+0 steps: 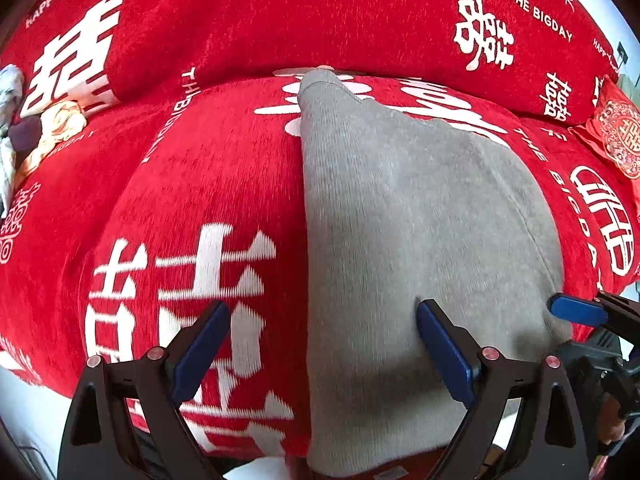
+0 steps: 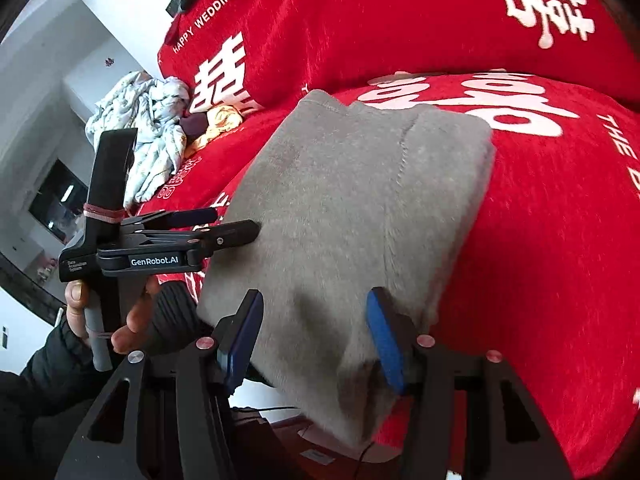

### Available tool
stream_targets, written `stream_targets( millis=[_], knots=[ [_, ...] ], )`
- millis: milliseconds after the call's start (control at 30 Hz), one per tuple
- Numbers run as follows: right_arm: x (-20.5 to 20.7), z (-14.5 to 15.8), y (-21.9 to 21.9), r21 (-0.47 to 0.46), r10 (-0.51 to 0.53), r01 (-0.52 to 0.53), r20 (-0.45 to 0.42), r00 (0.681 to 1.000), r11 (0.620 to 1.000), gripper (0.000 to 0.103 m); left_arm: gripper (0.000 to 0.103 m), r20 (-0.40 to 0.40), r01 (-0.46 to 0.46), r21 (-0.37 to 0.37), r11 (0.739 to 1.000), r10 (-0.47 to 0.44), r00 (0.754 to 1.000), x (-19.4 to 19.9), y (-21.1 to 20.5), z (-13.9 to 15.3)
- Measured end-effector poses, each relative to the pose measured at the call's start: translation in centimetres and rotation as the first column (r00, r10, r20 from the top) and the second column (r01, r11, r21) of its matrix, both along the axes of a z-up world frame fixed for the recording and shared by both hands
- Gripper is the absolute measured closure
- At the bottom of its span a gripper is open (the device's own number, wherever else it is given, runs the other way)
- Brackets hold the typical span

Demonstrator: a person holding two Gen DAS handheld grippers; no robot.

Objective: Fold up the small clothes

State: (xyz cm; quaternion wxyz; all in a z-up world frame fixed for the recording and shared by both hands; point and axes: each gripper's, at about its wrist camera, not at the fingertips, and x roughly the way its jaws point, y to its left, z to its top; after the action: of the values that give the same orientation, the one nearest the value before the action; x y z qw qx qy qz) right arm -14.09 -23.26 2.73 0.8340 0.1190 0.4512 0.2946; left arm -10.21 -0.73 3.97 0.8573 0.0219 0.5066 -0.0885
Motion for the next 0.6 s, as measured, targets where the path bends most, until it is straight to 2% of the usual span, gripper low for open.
stream_targets(
  millis=[100,167,267,400,500,600],
  knots=[
    [-1.3,0.7,0.3,-0.089,-0.020,0.023,0.028,0.999,0.996,0.045,0.008,0.021,-0.012,0.024,1.000,0.012,1.000,-1.6,-0.4,0.8],
    [-2.1,1.6,1.1,-0.163,-0.040,0.050,0.065,0.997,0.985,0.035,0.008,0.042,-0.031,0.046,0.998,0.029,0.999,-2.4,-0.8,1.3],
    [-3.2,3.1,2.7,-0.229,-0.038,0.066,0.126,0.991,0.971,0.034,0.008,0.057,-0.055,0.070,0.996,0.051,0.997,-2.9,-1.1,1.7],
    [-3.8,4.3,5.3,-0.352,-0.027,0.099,0.202,0.979,0.931,0.028,0.008,0.072,-0.061,0.051,0.997,0.057,0.996,-3.4,-1.2,2.1],
    [-3.6,4.4,6.7,-0.434,-0.019,0.113,0.214,0.977,0.894,0.028,0.008,0.131,-0.123,0.056,0.991,0.115,0.985,-3.8,-1.0,2.6],
    [-3.1,4.1,7.2,-0.463,-0.032,0.121,0.196,0.980,0.878,0.028,0.008,0.118,-0.119,0.073,0.990,0.110,0.987,-3.8,-1.1,2.3]
  ],
)
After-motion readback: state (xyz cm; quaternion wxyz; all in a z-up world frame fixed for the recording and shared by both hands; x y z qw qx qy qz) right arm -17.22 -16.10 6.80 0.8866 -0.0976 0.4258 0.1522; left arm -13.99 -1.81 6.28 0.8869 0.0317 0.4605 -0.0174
